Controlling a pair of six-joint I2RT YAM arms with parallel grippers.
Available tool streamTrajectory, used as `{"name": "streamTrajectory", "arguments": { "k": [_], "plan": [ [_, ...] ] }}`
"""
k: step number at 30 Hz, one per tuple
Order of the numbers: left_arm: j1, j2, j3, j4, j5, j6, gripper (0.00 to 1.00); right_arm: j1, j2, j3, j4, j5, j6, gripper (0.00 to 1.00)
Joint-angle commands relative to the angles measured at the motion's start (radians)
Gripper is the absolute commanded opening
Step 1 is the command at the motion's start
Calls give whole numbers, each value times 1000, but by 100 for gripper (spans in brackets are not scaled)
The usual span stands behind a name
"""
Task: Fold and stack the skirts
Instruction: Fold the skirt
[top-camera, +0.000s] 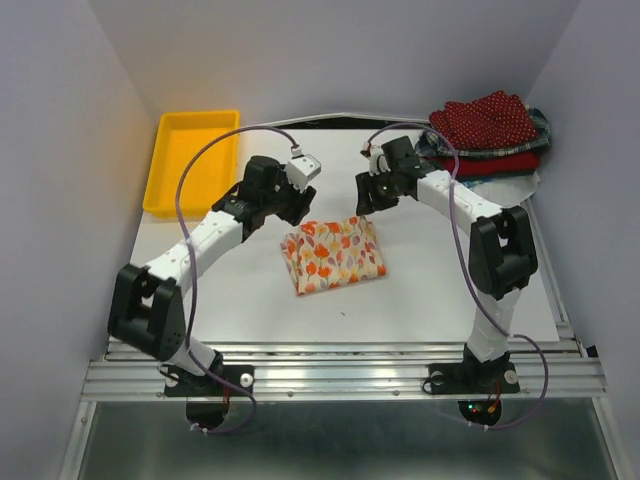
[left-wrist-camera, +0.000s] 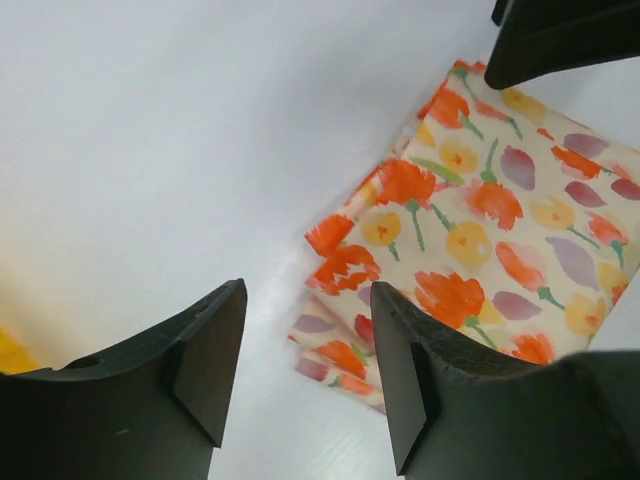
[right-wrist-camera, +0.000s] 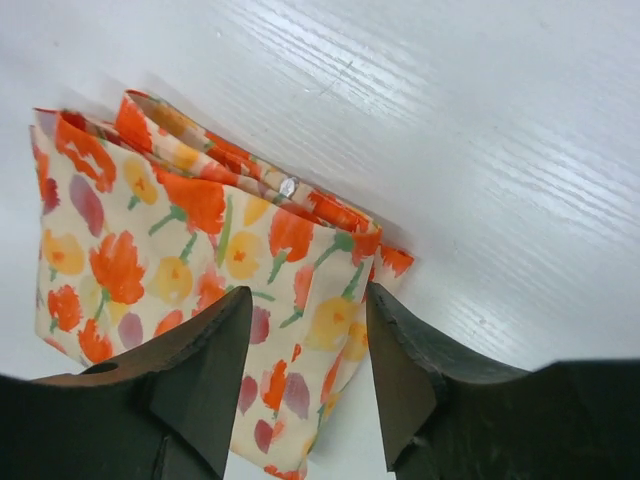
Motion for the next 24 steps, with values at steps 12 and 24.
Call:
{"name": "streamTrajectory", "arguments": {
  "k": [12,24],
  "plan": [
    [-666,-218,-266,-20,-570,359,74,-218,-388,-405,-68,-75,272,71],
    [-751,145,-156,41,-608,300,71,-328,-420,-652,108,-309,504,68]
  ]
}}
